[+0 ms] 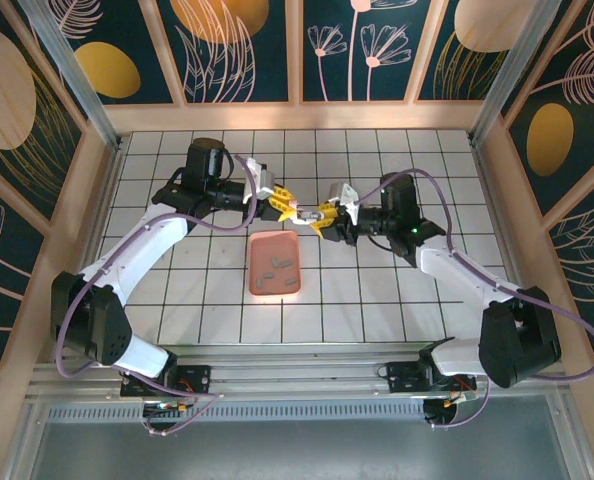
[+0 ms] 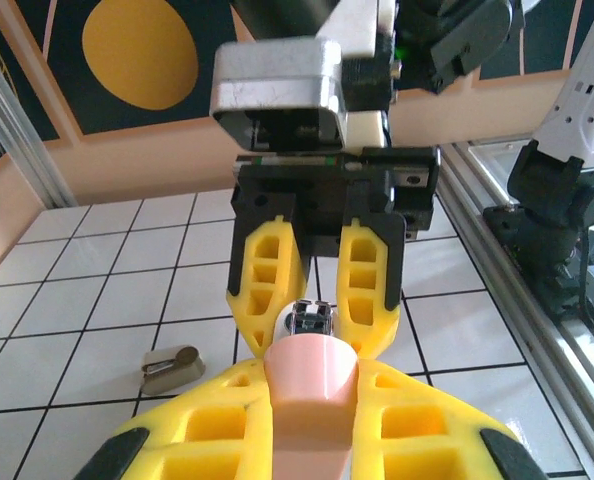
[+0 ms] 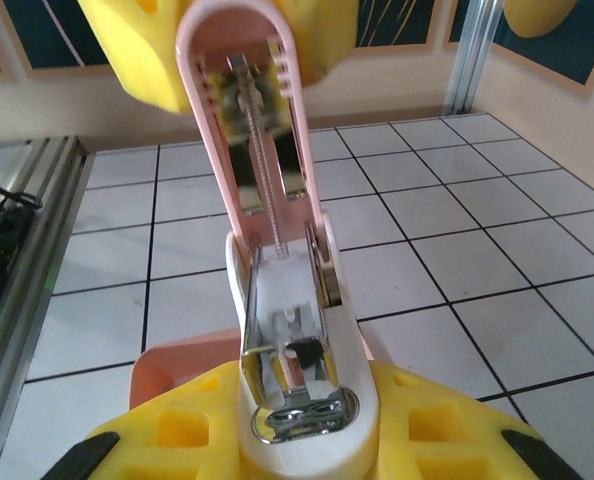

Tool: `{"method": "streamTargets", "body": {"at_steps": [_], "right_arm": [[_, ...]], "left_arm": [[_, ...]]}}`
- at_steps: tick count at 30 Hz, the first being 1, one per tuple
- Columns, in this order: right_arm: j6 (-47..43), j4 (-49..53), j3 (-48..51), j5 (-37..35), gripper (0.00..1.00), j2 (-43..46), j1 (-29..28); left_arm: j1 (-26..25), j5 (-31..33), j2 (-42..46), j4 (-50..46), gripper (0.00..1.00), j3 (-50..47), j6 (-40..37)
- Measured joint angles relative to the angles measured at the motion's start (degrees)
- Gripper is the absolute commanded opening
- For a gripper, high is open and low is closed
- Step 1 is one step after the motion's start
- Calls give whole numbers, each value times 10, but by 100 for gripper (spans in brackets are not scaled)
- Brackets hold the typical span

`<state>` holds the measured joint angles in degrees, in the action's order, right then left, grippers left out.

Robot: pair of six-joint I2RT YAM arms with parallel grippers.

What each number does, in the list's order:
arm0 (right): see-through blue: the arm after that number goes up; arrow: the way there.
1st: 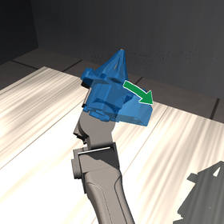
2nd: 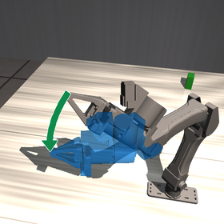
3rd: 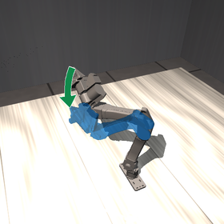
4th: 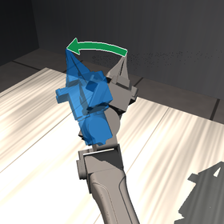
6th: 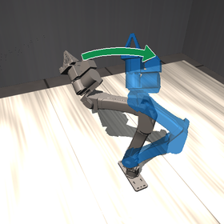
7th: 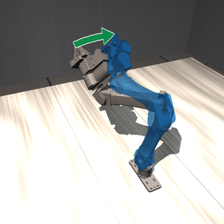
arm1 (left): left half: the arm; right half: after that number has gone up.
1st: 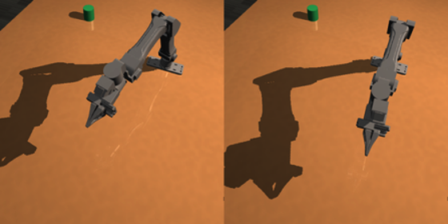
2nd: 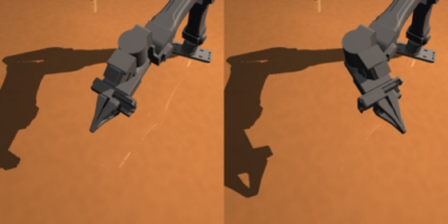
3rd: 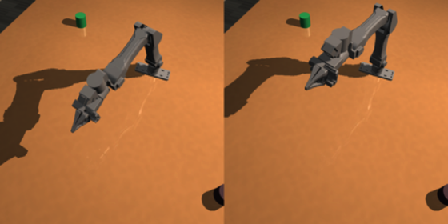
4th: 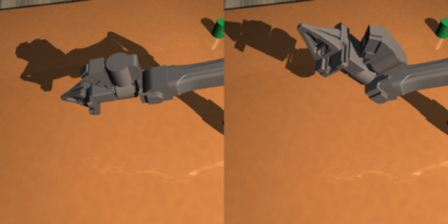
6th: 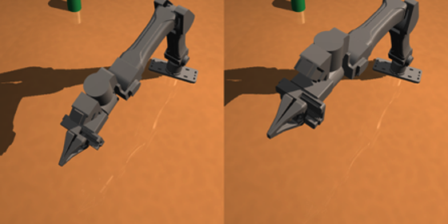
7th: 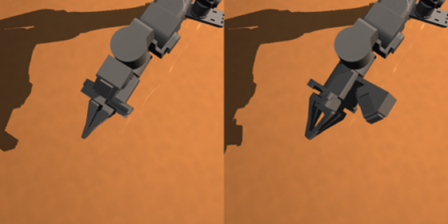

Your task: Load the staples into the stapler

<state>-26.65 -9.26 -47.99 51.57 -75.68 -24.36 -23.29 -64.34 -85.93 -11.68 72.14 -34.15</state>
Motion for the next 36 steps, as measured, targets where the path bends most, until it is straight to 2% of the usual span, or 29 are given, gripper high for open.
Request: {"method": "streamTargets", "body": {"at_steps": [7,9,14,19,27,36], "right_arm": [[73,-91,51,6,32,0,2],[88,-104,58,3,38,0,2],[107,-88,73,-23,48,-1,10],[107,-56,69,-47,49,14,10],[50,21,-21,-112,56,55,-42],[-21,63,-103,-167,60,25,-77]], "left_arm": [[0,-13,0,17,0,0,23],[0,-14,0,21,0,0,26],[6,-12,1,38,0,13,30],[7,-7,1,40,0,16,27],[7,3,1,37,0,16,14],[7,2,1,36,0,16,12]]}}
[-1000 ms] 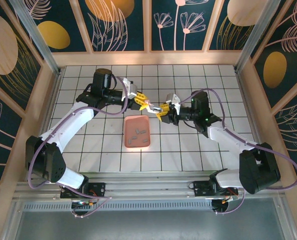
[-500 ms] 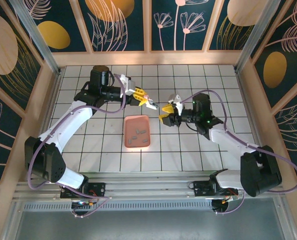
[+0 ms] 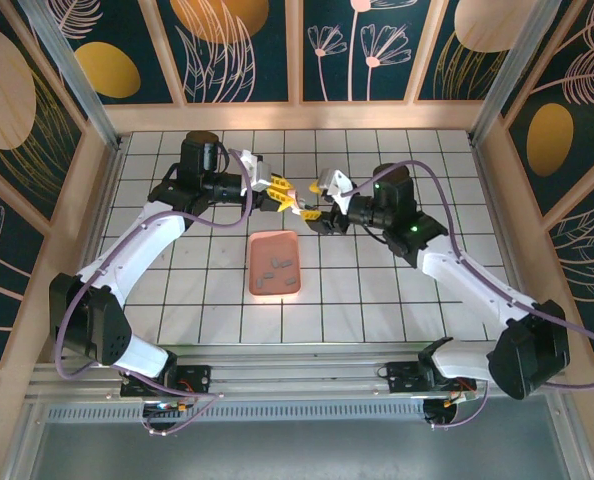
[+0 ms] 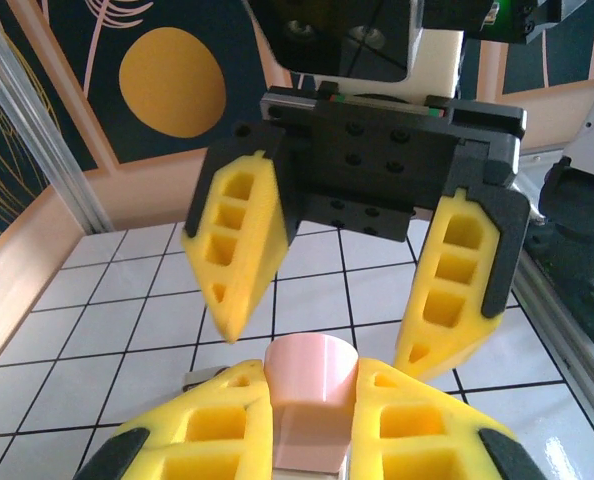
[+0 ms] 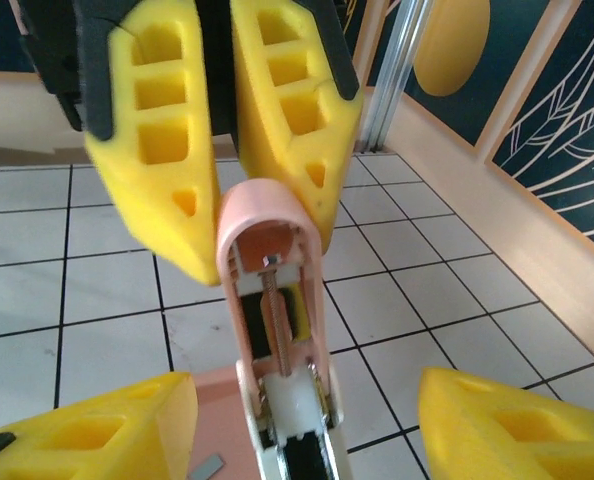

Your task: Load the staples into the stapler

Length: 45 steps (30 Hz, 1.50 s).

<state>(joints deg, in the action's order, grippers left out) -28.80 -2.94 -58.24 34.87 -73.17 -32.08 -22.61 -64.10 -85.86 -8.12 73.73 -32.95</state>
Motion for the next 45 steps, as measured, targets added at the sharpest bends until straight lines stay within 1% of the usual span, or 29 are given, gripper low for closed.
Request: {"method": "streamTargets", "body": {"at_steps": [3,6,8,11,12,13,14,17,18,20,22,26,31,35,38,40,45], "right_arm": [[-14,5,-16,-1,60,-26,-3],[-27,16,-33,6,56,-51,-3],[-35,28,-43,15,48,-65,-3],[-43,37,-49,30,29,-73,-3],[-46,40,-49,36,24,-74,-3],[-49,41,-50,39,21,-74,-3],[-50,42,-50,41,19,-74,-3],[-37,31,-45,37,18,-72,0],[-23,23,-38,29,17,-69,0],[9,13,-11,8,13,-55,2],[57,5,21,-26,13,-40,1],[191,-3,64,-138,13,-34,-6],[362,15,69,-289,12,-54,-24],[483,56,49,-384,10,-117,-26],[555,93,23,-447,11,-180,-33],[590,116,6,-475,11,-217,-37],[642,146,-20,-511,13,-275,-43]], "left_arm": [[0,-2,0,0,0,0,0],[0,-2,0,0,0,0,0],[0,-2,0,0,0,0,0],[1,1,0,2,0,1,0],[1,1,0,2,2,1,0],[1,1,0,2,7,1,2],[1,3,0,3,14,1,5],[1,20,0,18,44,0,42],[-2,36,1,30,52,-3,62],[-2,74,7,57,65,-8,104],[-2,125,15,83,71,-16,151],[-1,257,29,119,80,-31,251],[2,422,46,140,84,-71,348],[7,528,62,146,85,-119,399],[10,574,71,151,86,-148,423],[11,591,75,153,86,-160,432],[11,616,82,157,86,-168,447]]}}
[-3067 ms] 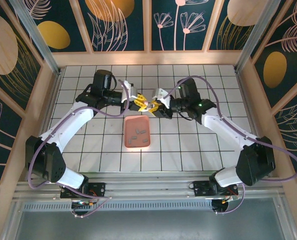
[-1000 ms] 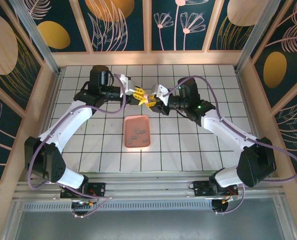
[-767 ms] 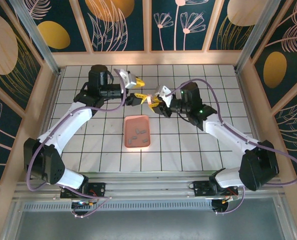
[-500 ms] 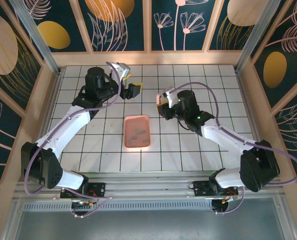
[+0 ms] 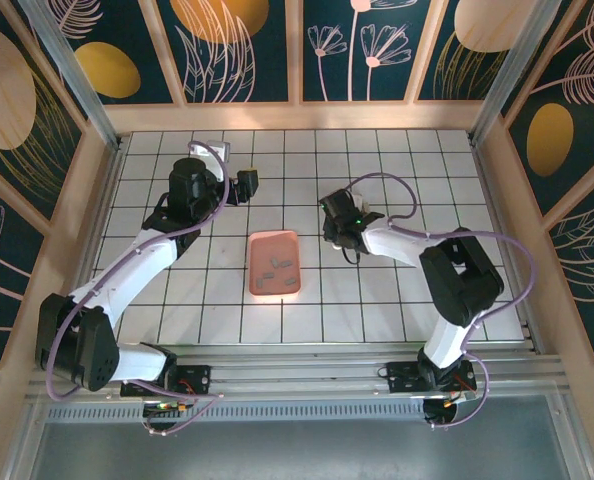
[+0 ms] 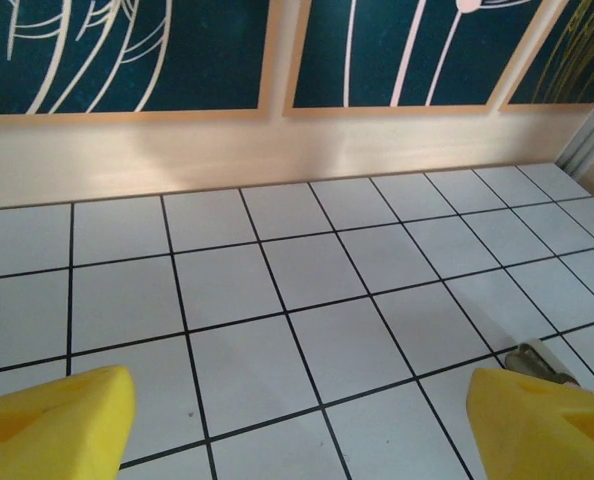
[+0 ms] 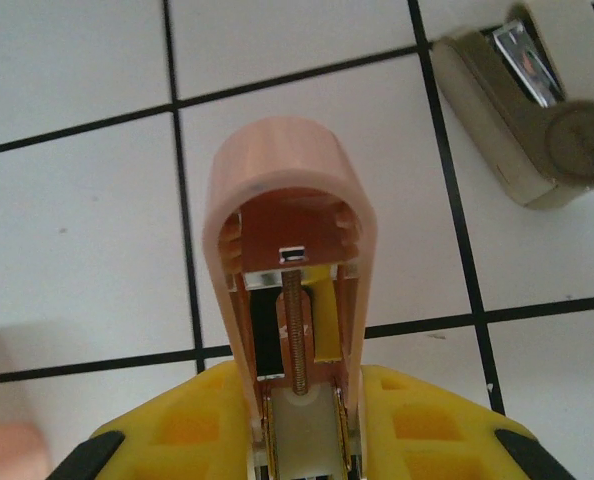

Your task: Load the staples into the stapler

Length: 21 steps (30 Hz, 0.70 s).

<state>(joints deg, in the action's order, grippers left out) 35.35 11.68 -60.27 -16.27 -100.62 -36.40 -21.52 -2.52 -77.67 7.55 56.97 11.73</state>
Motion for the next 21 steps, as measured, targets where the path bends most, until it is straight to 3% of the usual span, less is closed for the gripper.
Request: {"method": "streamTargets", "body": {"at_steps": [12,21], "right_arm": [[28,10,-7,-11,19,-31,-27],[32,11,-19,-4,50,-48,-34]], "left_arm": [[2,7,0,4,85,-4,10],[2,2,-1,18,85,-4,15]]}}
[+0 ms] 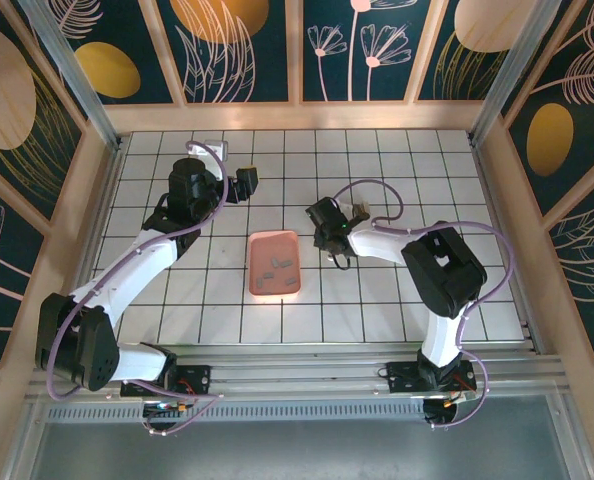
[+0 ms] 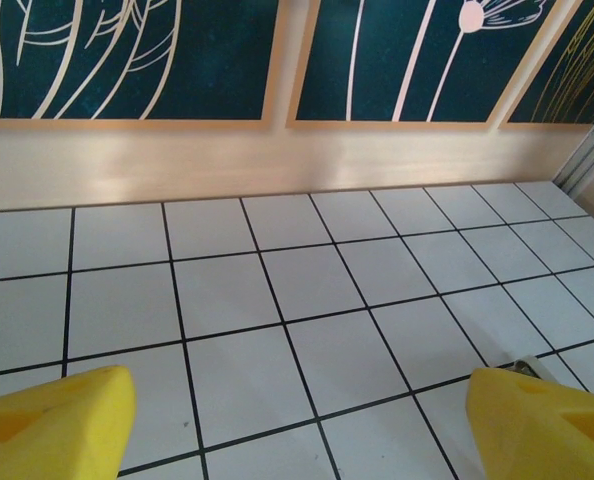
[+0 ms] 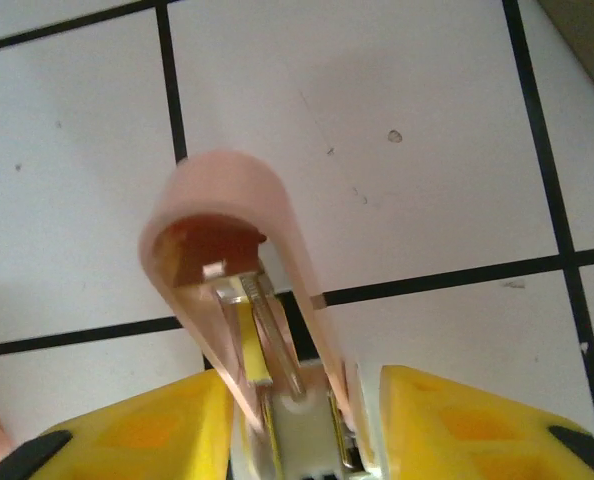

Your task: Load the staples into the stapler

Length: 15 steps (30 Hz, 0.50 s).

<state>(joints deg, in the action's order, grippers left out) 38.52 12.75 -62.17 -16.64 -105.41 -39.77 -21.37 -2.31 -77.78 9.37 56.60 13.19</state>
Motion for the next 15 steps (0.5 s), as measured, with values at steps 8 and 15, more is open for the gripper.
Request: {"method": "streamTargets", "body": {"at_steps": [8,15], "right_arm": [[-53,28,-21,14,58,37,3],[-132,82,-74,82,62,94,101]], "left_arm": [[0,0,-2,-2,85,1,0],[0,-15,-18,-8,85,15,-1]]}}
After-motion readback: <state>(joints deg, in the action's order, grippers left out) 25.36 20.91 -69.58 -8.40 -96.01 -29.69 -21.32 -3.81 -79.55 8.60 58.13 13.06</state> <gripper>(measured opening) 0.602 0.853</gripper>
